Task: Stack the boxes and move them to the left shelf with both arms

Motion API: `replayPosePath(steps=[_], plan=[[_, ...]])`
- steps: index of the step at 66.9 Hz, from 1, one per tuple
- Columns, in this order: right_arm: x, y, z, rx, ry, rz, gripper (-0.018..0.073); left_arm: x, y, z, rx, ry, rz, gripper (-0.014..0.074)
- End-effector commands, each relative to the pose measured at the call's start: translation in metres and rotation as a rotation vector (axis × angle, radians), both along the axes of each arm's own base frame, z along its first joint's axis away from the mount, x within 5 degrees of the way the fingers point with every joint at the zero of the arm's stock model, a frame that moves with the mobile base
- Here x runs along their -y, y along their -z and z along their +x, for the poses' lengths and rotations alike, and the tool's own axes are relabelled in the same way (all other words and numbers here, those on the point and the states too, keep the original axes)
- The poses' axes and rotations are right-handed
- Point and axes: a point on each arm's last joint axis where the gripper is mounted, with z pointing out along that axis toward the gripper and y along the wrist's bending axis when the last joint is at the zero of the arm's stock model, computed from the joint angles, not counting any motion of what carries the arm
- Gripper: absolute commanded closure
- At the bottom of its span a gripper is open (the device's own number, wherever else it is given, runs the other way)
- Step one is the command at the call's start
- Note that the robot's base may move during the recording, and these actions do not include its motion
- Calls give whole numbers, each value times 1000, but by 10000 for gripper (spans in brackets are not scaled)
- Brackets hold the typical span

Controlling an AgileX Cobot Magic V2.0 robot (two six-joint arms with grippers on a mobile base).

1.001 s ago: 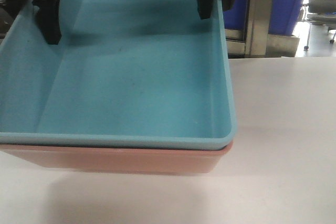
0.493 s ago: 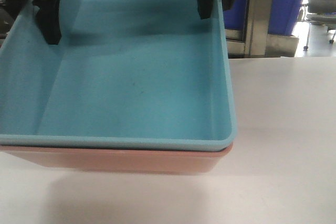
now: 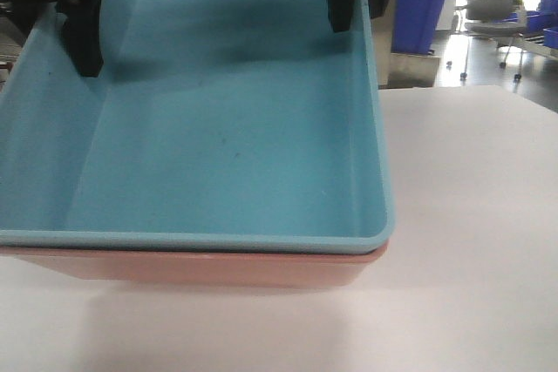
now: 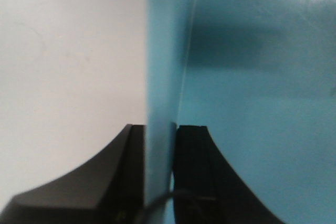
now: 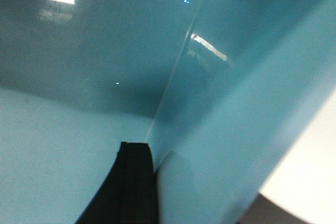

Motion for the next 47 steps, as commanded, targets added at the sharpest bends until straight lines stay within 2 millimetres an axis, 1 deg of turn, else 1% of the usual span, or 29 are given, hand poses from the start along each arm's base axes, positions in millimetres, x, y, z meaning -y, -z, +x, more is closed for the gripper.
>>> replayPosePath(steps=[1,47], plan=[[-25,-40,-15,137,-145,247,505,26,-47,-2,232,68,-277,606],[-25,-40,-15,137,-145,247,505,27,-47,-2,231,67,-279,606]])
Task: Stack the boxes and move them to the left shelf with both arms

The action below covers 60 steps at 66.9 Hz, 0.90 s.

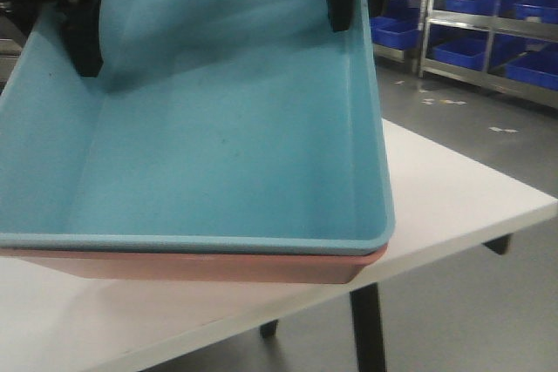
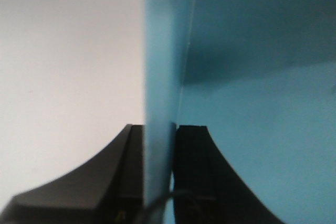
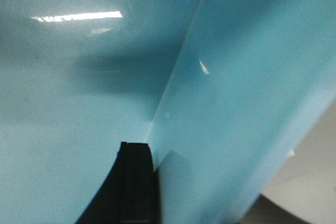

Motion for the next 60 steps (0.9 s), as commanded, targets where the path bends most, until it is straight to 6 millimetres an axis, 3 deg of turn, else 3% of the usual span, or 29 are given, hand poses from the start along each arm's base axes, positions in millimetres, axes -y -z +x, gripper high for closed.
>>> replayPosePath(steps=[1,60], plan=[[-24,-40,-15,132,-143,251,505,27,-47,-2,232,68,-279,606],[-24,-40,-15,132,-143,251,505,27,-47,-2,232,68,-279,606]])
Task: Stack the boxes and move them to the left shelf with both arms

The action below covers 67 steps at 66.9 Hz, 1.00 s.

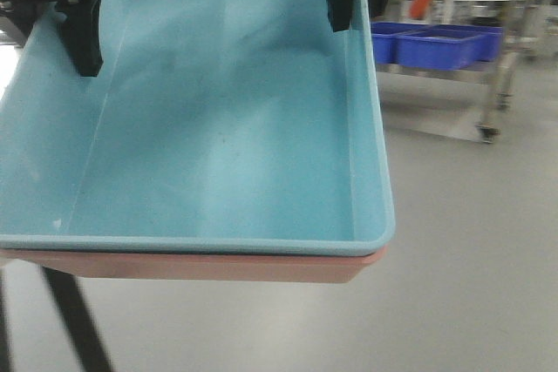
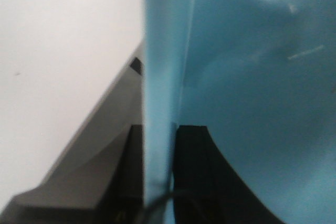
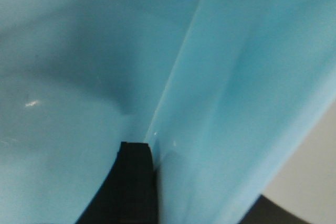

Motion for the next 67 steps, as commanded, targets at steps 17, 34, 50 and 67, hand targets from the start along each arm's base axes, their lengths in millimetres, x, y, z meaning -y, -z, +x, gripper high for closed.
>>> replayPosePath(steps=[17,34,50,67], plan=[[-24,-40,-15,132,-143,251,505,27,-47,-2,232,68,-279,606],[-24,-40,-15,132,-143,251,505,27,-47,-2,232,68,-279,606],[-24,-40,-15,132,-143,251,505,27,-47,-2,232,68,-279,606],[-24,-40,-15,132,-143,251,505,27,-47,-2,232,68,-279,606]])
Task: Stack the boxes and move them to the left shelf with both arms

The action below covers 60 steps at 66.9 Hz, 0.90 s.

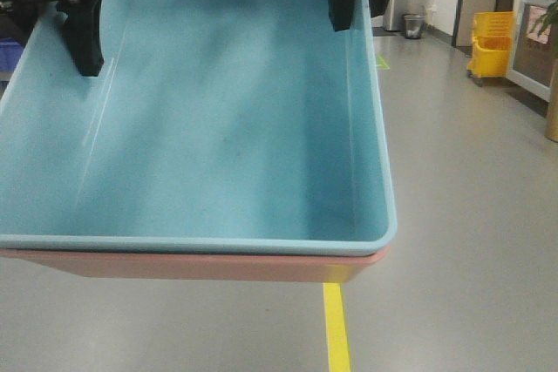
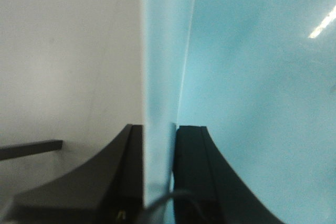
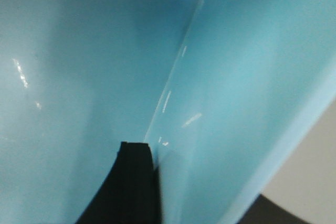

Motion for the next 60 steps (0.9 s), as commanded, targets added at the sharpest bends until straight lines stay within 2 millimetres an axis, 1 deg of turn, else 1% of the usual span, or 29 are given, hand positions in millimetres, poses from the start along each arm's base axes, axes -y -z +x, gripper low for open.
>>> replayPosePath(steps=[1,60], plan=[[-24,-40,-14,135,-144,254,505,26,-47,-2,230,66,-278,606],[-24,-40,-14,135,-144,254,505,26,-47,-2,230,66,-278,606]])
